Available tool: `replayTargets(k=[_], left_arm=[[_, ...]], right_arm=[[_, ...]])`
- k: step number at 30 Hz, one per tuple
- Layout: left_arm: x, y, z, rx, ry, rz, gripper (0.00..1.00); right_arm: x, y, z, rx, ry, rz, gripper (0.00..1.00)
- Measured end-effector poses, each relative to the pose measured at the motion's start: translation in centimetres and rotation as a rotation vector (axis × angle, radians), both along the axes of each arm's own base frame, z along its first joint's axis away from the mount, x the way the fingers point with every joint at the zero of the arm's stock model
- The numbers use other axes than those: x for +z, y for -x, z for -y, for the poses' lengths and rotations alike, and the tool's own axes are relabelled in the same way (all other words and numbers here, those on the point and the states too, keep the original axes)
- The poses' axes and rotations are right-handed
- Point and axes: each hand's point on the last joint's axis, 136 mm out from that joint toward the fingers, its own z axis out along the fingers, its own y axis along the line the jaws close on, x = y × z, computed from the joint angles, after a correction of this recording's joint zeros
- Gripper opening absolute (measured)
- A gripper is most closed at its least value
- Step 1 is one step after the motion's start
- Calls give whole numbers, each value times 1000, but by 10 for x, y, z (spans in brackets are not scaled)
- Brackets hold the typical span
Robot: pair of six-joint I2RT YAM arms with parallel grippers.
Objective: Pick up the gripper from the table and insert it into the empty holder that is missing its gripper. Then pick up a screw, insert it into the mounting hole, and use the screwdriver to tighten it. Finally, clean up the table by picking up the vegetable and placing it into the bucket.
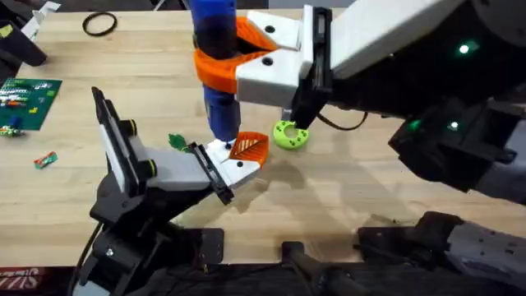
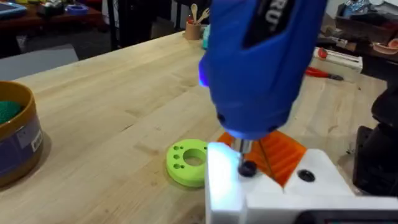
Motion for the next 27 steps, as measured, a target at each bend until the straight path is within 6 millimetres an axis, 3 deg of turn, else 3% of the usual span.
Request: replayTargets(k=[27], left_arm=[[0, 0, 0, 0, 0, 0, 15]], right_arm=[[3, 0, 0, 6, -18, -20, 44]])
